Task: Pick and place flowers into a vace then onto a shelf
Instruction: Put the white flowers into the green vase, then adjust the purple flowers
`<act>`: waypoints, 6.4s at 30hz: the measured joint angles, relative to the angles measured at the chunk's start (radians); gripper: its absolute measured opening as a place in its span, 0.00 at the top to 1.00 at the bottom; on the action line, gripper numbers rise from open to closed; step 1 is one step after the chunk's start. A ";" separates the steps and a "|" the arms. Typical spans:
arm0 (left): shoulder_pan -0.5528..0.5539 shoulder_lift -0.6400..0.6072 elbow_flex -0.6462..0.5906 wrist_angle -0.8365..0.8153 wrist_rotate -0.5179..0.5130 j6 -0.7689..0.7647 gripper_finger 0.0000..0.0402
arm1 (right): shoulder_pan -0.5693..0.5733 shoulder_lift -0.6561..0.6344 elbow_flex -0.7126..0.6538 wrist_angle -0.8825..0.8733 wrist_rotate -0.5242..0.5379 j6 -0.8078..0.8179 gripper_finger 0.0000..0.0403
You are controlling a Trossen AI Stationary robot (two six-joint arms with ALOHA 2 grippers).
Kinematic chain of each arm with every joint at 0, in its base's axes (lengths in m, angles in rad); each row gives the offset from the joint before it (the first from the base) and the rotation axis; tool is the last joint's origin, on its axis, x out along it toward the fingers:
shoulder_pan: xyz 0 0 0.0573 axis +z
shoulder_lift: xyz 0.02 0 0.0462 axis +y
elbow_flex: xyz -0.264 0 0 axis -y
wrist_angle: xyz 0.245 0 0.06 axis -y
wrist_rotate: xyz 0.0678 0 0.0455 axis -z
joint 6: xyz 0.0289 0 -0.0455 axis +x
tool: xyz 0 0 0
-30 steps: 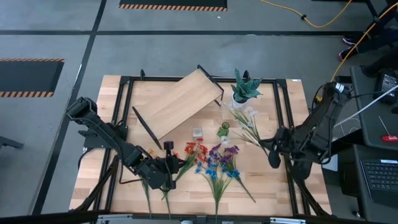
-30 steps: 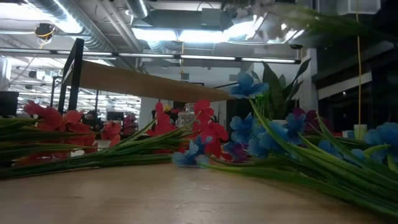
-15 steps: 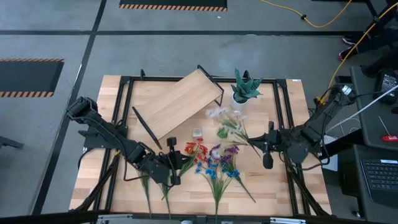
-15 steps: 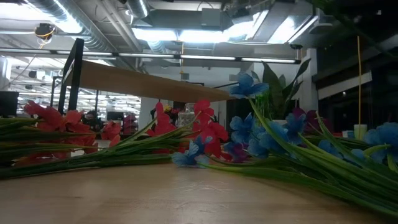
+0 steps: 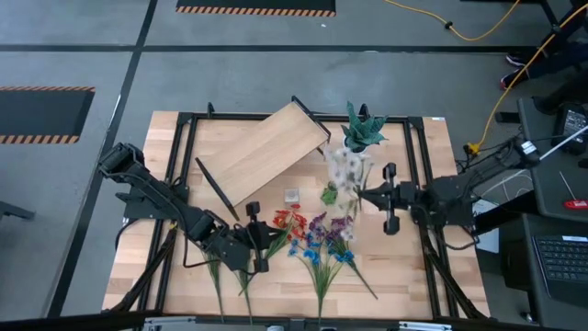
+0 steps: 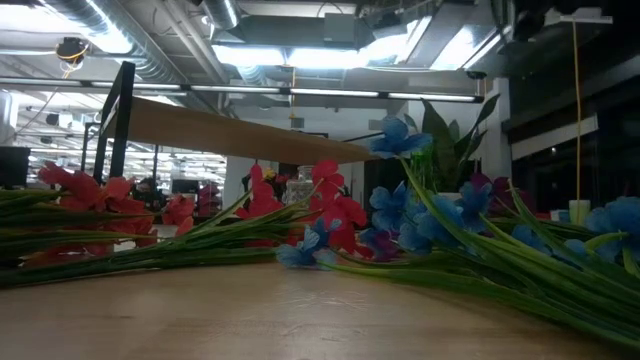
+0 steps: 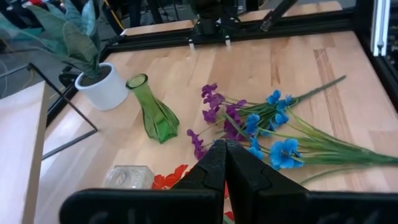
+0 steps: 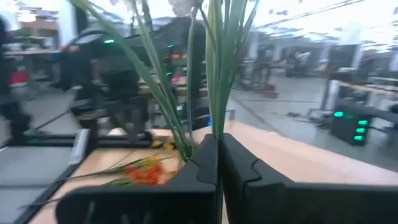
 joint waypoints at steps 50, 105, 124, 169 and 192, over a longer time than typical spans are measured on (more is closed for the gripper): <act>0.001 0.000 0.000 0.045 -0.013 0.017 0.99 | -0.434 0.540 -0.147 0.868 -0.306 -0.030 1.00; 0.000 0.000 0.001 0.067 -0.005 0.062 0.99 | -0.497 0.828 -0.205 1.055 -0.250 -0.065 1.00; -0.001 0.000 0.001 0.066 -0.005 0.062 0.99 | -0.544 0.857 -0.205 1.056 -0.286 -0.034 1.00; -0.001 0.000 0.001 0.067 0.043 0.043 0.99 | -0.544 0.825 -0.250 1.038 -0.261 -0.020 0.68; -0.001 0.000 0.001 0.066 0.043 0.054 0.99 | -0.416 0.599 -0.340 1.023 -0.260 -0.038 0.67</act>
